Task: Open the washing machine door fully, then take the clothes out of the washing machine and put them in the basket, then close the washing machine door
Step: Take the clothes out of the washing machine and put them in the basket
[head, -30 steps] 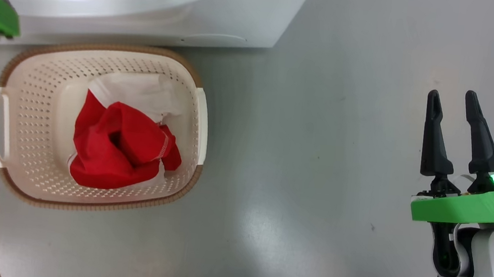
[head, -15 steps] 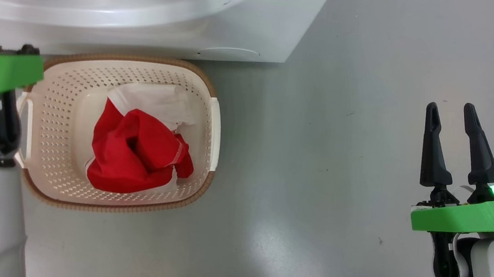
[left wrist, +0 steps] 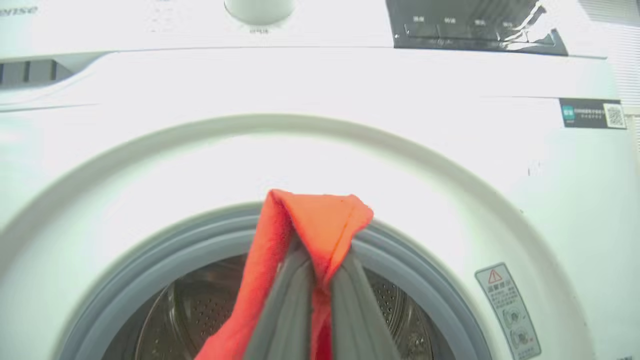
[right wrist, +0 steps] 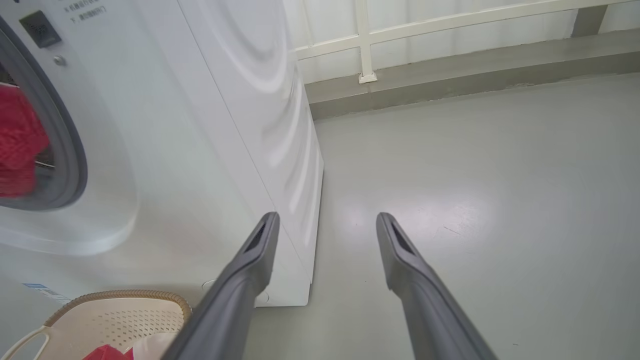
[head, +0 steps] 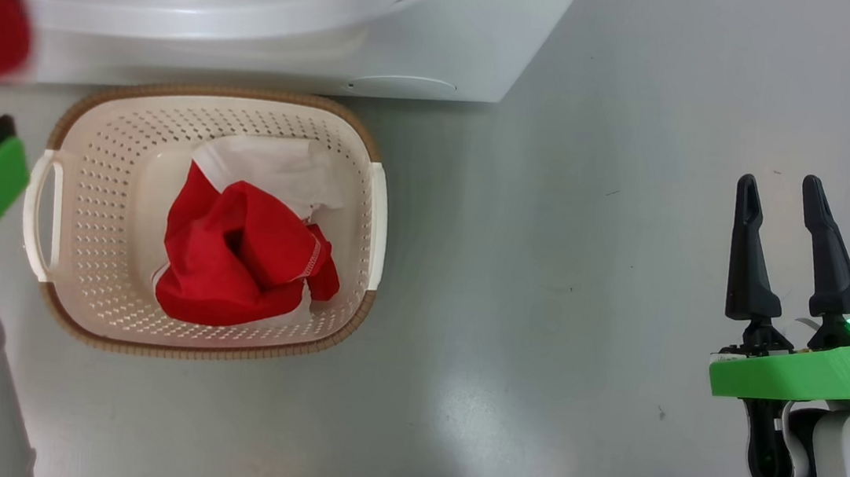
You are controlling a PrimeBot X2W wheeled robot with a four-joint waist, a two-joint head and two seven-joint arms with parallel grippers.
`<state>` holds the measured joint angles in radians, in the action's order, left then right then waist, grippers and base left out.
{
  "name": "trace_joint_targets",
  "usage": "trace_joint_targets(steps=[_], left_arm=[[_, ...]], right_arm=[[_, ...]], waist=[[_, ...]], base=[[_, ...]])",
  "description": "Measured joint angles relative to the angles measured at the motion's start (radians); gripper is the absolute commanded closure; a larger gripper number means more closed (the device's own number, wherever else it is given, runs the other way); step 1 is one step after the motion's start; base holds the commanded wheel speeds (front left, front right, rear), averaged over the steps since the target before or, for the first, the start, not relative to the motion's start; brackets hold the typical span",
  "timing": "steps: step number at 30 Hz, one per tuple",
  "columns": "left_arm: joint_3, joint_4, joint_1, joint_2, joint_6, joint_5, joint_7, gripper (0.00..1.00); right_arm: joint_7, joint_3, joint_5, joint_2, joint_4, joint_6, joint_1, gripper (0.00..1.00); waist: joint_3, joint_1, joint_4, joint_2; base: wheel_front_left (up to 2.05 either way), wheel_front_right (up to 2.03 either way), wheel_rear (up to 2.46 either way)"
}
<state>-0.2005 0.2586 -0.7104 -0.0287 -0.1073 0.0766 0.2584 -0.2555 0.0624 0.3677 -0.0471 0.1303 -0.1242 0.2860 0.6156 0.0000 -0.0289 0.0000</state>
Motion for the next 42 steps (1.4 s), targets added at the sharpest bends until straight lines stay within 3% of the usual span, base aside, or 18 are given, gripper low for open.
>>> trace_joint_targets(steps=[4,10,28,42], left_arm=[[0.005,0.081,0.001,0.007,0.0,-0.004,0.001,1.0],[0.043,0.002,0.071,0.007,0.008,0.013,0.003,1.0],[0.099,-0.379,0.162,0.007,0.029,0.027,0.003,1.0],[0.106,-0.84,0.061,-0.023,0.0,-0.048,0.0,1.0]], right_arm=[[0.0,0.0,-0.001,0.0,0.0,0.0,0.0,0.0],[0.0,-0.005,-0.001,0.0,0.0,0.0,0.001,0.0],[0.0,-0.004,0.002,0.0,-0.013,0.0,0.011,0.0],[0.0,-0.013,0.009,-0.001,-0.023,0.0,0.046,0.0]], waist=[[0.007,0.0,0.002,0.0],[0.013,0.0,-0.002,0.0],[0.087,0.0,-0.019,0.0],[0.16,0.0,-0.046,0.0]], base=[[0.0,0.0,0.0],[0.0,0.0,0.0],[0.0,0.0,0.0],[0.0,0.0,0.0]])
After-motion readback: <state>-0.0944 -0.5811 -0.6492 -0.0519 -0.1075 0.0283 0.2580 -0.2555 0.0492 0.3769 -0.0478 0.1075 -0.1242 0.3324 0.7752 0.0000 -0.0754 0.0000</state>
